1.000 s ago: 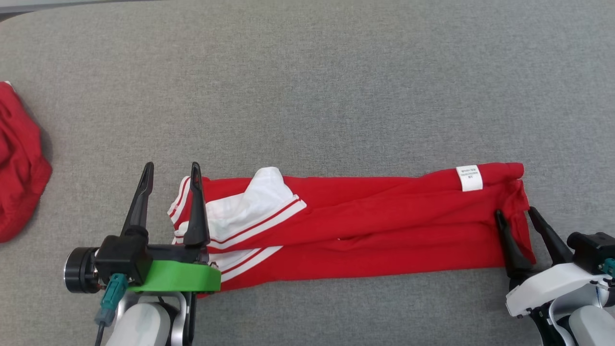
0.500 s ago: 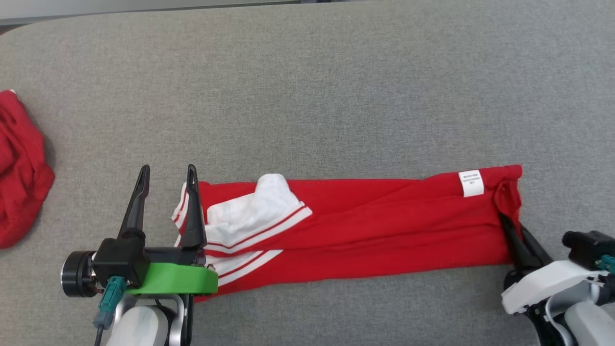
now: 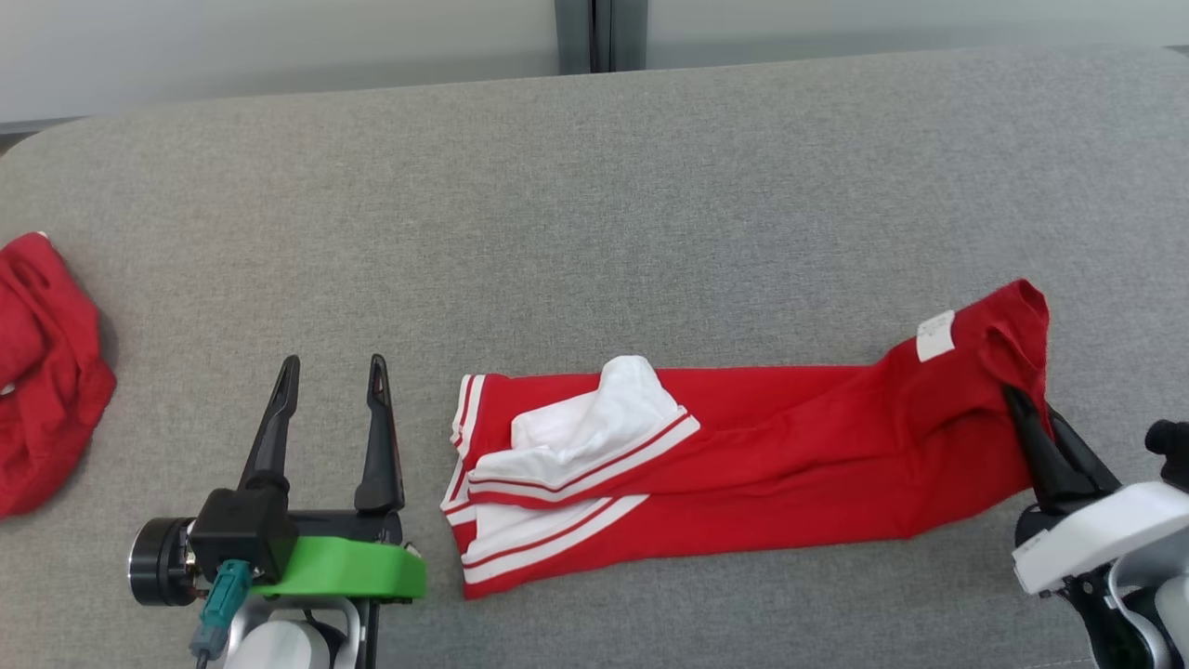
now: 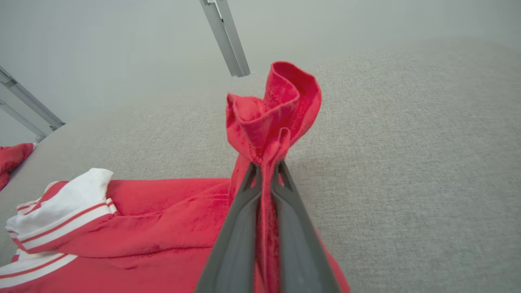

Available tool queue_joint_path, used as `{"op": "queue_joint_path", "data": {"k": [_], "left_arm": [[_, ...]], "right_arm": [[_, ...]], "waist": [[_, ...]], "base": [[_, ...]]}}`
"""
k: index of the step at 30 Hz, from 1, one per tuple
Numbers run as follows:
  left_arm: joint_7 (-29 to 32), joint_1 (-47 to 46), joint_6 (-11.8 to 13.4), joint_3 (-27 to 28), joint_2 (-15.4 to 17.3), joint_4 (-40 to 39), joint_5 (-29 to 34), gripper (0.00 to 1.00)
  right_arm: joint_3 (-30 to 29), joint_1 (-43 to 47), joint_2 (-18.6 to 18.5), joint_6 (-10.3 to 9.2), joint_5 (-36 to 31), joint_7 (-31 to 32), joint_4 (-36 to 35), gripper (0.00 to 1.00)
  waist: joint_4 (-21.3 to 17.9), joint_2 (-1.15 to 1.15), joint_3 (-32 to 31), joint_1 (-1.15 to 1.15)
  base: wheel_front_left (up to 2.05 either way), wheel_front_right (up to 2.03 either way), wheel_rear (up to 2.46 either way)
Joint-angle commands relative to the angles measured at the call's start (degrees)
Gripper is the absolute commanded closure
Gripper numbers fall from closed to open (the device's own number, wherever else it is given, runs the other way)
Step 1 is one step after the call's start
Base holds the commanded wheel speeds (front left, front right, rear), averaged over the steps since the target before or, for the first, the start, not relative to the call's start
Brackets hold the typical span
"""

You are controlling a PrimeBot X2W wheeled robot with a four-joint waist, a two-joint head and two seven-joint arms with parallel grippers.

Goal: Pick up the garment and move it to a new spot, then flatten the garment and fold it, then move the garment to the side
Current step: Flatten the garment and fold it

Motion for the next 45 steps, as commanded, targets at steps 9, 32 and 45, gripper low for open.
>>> {"op": "queue_joint_path", "data": {"k": [9, 32, 45], "left_arm": [[-0.18, -0.97, -0.93, -0.84, -0.42, 0.33, -0.03, 0.00], [-0.19, -3.96, -2.68, 0.04, -3.71, 1.90, 1.49, 0.00], [-0.19, -2.40, -3.19, 2.48, -3.39, 1.80, 2.67, 0.00]], "right_arm": [[10.09, -4.02, 7.40, 0.00, -0.11, 9.18, -10.76, 1.00], [37.74, -22.60, 18.46, 0.00, 3.00, -4.19, 7.95, 0.00], [18.37, -18.36, 10.00, 0.00, -7.59, -7.18, -1.90, 0.00]], "waist": [[1.35, 0.00, -0.24, 0.00], [6.08, 0.00, 3.97, 0.00], [2.97, 0.00, 2.71, 0.00]], "base": [[0.00, 0.00, 0.00], [0.00, 0.00, 0.00], [0.00, 0.00, 0.00]]}}
